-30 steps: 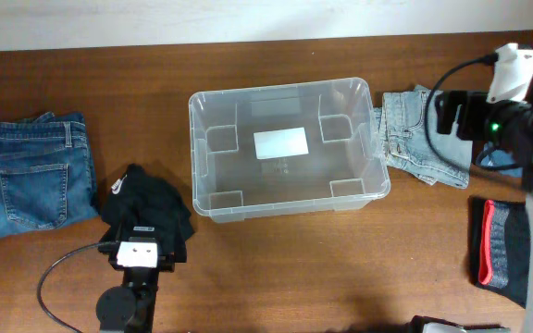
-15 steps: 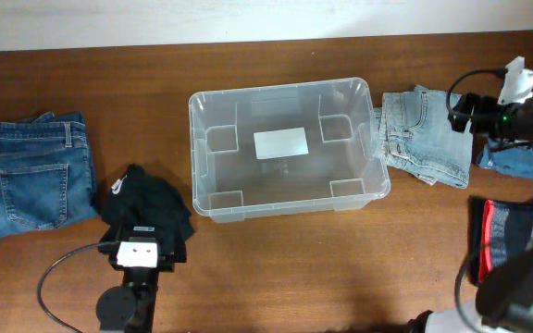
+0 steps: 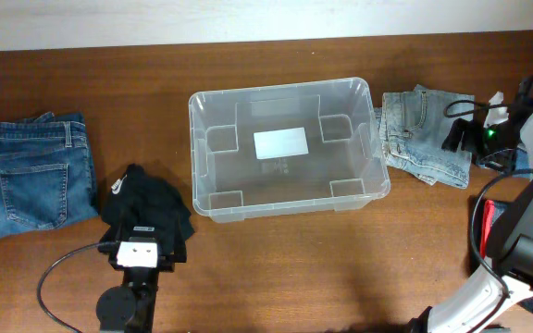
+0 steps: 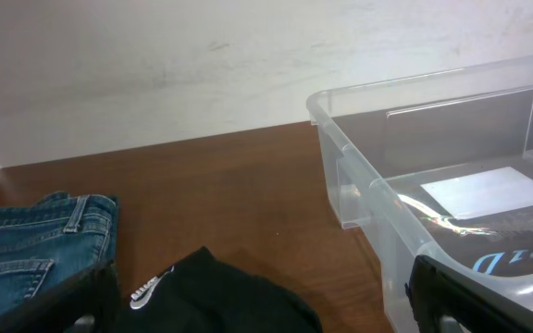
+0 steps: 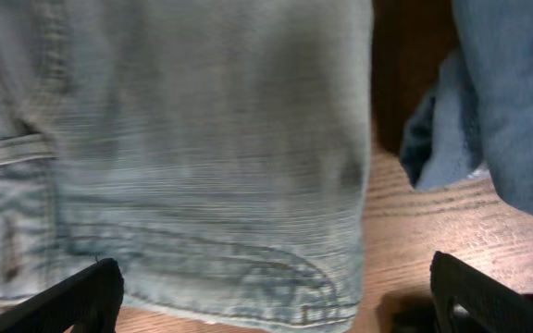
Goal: Pack container
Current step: 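Move the right gripper over the folded light-blue jeans, then lower the right gripper and grasp the light-blue jeans' edge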
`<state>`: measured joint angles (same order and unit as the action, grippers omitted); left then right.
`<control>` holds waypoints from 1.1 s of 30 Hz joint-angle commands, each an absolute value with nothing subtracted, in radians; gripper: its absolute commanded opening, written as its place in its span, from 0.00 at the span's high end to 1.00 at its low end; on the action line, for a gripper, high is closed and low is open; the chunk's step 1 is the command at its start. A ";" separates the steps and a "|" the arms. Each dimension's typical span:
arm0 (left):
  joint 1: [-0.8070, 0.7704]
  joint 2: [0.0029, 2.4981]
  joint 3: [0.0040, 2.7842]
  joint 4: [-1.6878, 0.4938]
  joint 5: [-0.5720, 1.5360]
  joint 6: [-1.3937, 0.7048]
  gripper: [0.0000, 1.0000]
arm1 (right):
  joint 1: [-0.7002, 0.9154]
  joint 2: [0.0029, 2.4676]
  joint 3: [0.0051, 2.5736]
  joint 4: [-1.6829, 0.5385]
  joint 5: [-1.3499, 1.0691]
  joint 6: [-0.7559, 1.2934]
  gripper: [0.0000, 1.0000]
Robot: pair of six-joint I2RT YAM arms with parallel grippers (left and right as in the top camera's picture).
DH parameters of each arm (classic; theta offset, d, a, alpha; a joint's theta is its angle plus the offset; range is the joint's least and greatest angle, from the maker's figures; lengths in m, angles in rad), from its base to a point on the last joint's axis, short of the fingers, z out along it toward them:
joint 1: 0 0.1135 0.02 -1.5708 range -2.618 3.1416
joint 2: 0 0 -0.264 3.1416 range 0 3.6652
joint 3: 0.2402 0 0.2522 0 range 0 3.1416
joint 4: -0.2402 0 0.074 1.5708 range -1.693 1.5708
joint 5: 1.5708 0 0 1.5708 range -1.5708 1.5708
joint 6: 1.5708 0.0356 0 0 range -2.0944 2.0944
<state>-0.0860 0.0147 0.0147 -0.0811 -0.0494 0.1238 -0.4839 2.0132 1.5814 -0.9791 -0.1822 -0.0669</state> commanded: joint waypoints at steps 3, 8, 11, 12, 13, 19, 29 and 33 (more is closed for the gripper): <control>-0.091 0.008 0.010 -0.081 -0.049 0.129 0.01 | -0.489 2.066 1.593 -0.968 -0.150 -0.018 0.02; -0.091 0.008 0.010 -0.081 -0.049 0.129 0.00 | -0.489 2.071 1.583 -0.949 -0.220 -0.017 0.02; -0.091 0.008 0.010 -0.081 -0.049 0.129 0.01 | -0.490 2.071 1.568 -0.929 -0.237 0.023 0.02; -0.091 0.008 0.010 -0.081 -0.049 0.129 0.01 | -0.490 2.071 1.557 -0.915 -0.237 0.036 0.02; -0.091 0.008 0.010 -0.081 -0.049 0.129 0.01 | -0.490 2.072 1.545 -0.903 -0.236 0.036 0.02; -0.091 0.008 0.010 -0.081 -0.049 0.129 0.01 | -0.492 2.072 1.504 -0.869 -0.237 0.069 0.02; -0.091 0.008 0.010 -0.081 -0.049 0.129 0.01 | -0.503 2.072 1.412 -0.788 -0.301 0.114 0.00; -0.091 0.008 0.010 -0.081 -0.049 0.129 0.01 | -0.506 2.071 1.408 -0.793 -0.341 0.113 0.37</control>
<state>-0.0860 0.0147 0.0147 -0.0811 -0.0494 0.1238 -0.4992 2.0621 1.4284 -0.7864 -0.2871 0.1108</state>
